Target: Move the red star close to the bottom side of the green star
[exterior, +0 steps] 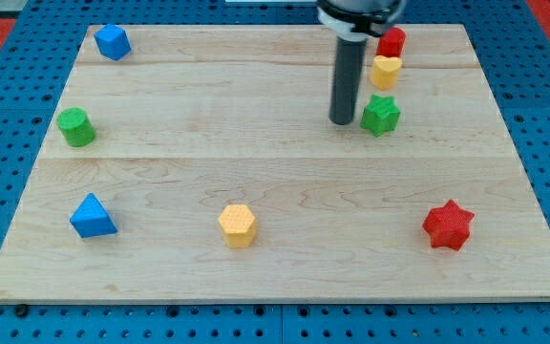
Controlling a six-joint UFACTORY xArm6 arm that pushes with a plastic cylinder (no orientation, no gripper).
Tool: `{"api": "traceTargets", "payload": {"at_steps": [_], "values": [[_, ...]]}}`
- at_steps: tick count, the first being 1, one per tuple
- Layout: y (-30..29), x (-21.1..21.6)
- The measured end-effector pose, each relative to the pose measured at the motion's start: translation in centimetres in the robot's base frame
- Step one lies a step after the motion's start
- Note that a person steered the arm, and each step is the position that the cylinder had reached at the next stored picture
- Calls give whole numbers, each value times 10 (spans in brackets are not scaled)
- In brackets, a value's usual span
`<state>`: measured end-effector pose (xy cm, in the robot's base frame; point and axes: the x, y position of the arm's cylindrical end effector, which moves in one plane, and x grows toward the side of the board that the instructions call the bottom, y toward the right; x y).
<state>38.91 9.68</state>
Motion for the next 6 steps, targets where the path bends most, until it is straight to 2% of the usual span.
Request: {"api": "traceTargets", "payload": {"at_steps": [3, 4, 5, 6], "values": [[40, 14], [39, 48], [87, 47], [94, 47]]}}
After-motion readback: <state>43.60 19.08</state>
